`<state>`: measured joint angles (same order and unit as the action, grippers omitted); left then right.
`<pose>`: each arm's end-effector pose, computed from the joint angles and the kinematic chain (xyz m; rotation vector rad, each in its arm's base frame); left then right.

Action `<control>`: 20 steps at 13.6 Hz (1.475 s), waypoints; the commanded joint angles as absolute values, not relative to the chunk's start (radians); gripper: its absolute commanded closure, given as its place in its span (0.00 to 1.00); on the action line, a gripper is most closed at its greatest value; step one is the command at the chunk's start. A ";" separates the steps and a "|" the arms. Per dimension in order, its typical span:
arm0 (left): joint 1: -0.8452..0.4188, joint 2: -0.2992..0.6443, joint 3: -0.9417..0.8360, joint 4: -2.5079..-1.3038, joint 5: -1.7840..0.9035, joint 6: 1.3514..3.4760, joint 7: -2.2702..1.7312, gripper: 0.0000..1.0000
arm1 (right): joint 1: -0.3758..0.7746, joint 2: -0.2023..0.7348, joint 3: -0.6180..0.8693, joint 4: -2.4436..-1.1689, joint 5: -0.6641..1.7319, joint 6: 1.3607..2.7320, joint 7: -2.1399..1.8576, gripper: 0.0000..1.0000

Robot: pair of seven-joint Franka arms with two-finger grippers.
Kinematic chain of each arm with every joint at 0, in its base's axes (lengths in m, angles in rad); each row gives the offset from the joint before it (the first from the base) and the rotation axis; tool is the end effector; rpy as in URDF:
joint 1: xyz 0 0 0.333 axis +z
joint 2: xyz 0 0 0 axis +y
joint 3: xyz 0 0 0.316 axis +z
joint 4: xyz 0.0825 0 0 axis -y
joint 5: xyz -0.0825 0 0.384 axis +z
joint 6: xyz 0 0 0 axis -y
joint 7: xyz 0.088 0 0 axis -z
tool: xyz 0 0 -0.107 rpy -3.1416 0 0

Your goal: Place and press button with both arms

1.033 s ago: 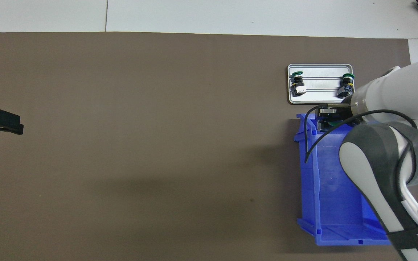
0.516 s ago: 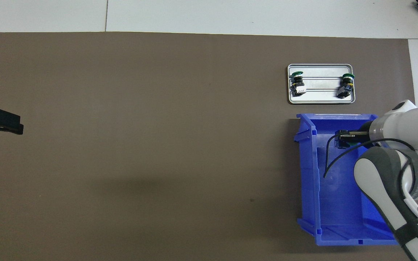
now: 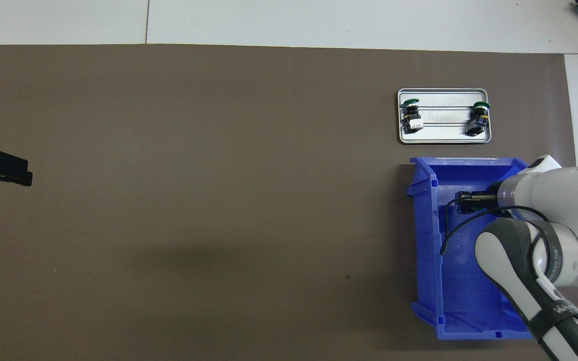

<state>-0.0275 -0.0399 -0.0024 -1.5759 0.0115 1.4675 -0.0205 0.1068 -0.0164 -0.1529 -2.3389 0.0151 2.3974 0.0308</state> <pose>0.5310 -0.0146 0.6351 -3.1265 0.0134 0.1066 0.5094 -0.0234 0.3481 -3.1238 0.1371 -0.1170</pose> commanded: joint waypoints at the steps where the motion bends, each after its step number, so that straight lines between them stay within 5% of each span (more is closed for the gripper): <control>1: -0.017 -0.067 -0.009 -1.606 0.026 1.473 -0.012 0.00 | 0.094 0.018 -0.140 -2.350 0.026 2.460 0.026 1.00; 2: -0.018 -0.067 -0.009 -1.606 0.026 1.473 -0.012 0.00 | 0.097 0.026 -0.140 -2.350 0.026 2.470 0.028 1.00; 3: -0.018 -0.067 -0.009 -1.606 0.026 1.473 -0.012 0.00 | 0.097 0.028 -0.140 -2.350 0.028 2.476 0.029 0.74; 4: -0.018 -0.067 -0.009 -1.606 0.026 1.473 -0.012 0.00 | 0.094 0.028 -0.140 -2.350 0.029 2.474 0.029 0.26; 5: -0.018 -0.067 -0.009 -1.606 0.026 1.473 -0.012 0.00 | 0.092 0.028 -0.140 -2.350 0.029 2.473 0.029 0.03; 9: -0.018 -0.067 -0.009 -1.606 0.026 1.473 -0.012 0.00 | 0.097 -0.014 -0.140 -2.298 0.029 2.421 0.025 0.01; 16: -0.018 -0.067 -0.009 -1.606 0.026 1.473 -0.012 0.00 | 0.098 -0.035 -0.140 -1.858 0.028 1.892 0.077 0.00; 20: -0.018 -0.067 -0.009 -1.606 0.026 1.473 -0.012 0.00 | 0.097 -0.046 -0.140 -1.712 0.028 1.654 0.119 0.00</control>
<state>-0.0275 -0.0399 -0.0024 -1.5759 0.0115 1.4675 -0.0205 0.1077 -0.0586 -0.1494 -1.7710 0.0169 1.7397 0.0738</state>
